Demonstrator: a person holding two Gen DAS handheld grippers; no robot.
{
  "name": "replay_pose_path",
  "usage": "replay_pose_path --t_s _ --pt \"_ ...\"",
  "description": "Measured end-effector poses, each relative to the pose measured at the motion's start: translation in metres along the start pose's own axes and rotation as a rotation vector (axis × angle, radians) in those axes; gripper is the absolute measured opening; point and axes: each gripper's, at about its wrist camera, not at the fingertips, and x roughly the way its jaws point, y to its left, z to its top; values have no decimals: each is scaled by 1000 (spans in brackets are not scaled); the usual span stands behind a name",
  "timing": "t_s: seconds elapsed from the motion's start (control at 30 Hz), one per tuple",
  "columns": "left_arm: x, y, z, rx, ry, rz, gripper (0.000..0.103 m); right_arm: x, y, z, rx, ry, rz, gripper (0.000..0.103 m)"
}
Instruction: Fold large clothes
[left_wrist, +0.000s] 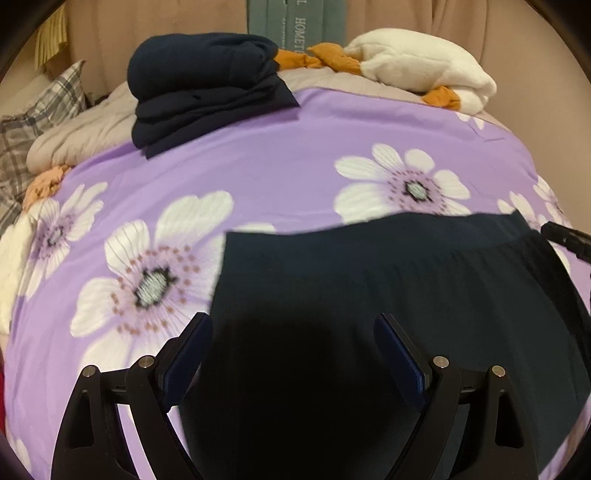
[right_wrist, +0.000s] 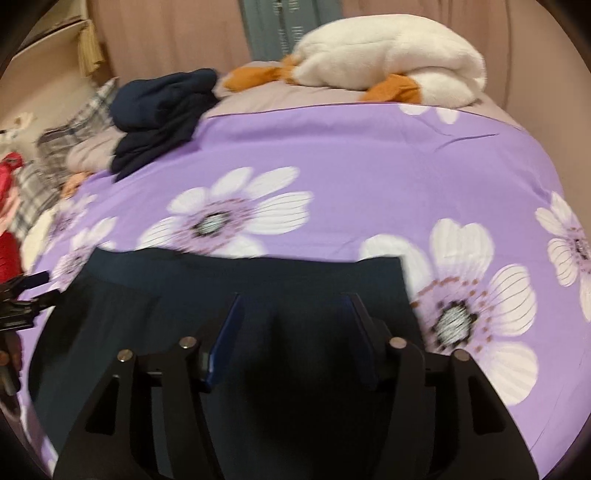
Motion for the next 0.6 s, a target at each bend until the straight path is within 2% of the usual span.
replay_pose_path --t_s 0.2,0.33,0.43,0.6 --pt "12 -32 -31 14 69 -33 89 8 70 -41 -114 91 119 61" --pt "14 -48 -49 66 82 26 89 16 114 -62 -269 148 95 61" --pt "9 -48 -59 97 82 42 89 24 118 -71 -321 189 39 61" --pt "1 -32 -69 70 84 30 89 13 89 -85 -282 197 -28 62"
